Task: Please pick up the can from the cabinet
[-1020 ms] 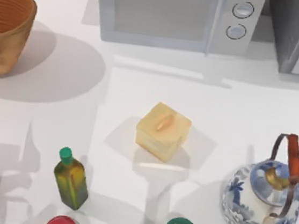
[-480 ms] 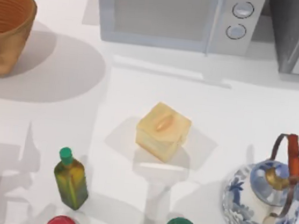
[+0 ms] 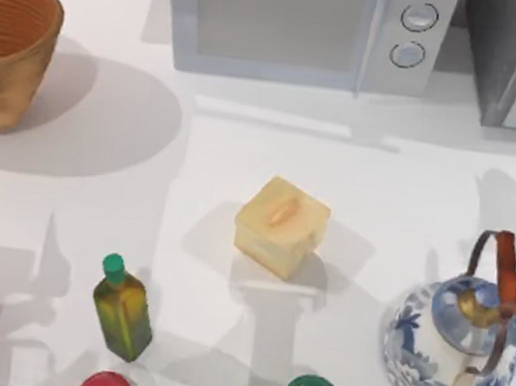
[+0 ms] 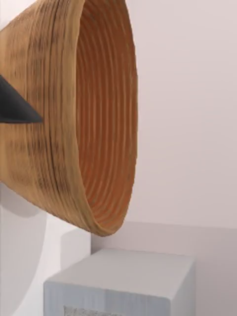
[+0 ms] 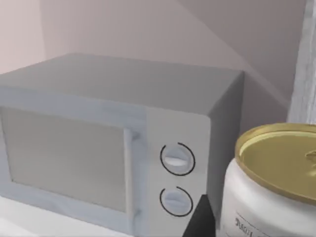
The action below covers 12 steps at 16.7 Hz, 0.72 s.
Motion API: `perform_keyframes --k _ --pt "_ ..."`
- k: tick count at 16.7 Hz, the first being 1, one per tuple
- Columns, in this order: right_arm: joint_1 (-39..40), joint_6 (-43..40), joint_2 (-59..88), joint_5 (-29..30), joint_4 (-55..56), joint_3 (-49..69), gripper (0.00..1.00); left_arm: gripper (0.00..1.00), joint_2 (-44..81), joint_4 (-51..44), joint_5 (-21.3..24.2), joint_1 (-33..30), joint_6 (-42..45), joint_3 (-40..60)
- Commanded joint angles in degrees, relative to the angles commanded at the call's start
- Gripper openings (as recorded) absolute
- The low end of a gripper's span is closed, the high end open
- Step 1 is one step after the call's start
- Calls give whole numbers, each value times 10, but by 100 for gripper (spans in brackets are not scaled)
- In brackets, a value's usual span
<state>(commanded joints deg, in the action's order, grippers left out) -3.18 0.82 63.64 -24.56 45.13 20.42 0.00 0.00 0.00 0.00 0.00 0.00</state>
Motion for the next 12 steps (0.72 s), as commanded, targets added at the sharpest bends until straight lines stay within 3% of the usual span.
perform_keyframes --k 7,12 --pt "-21 3 432 -152 292 139 0 100 0 0 0 0 0 0" --pt "-32 3 632 -224 424 198 0 100 0 0 0 0 0 0"
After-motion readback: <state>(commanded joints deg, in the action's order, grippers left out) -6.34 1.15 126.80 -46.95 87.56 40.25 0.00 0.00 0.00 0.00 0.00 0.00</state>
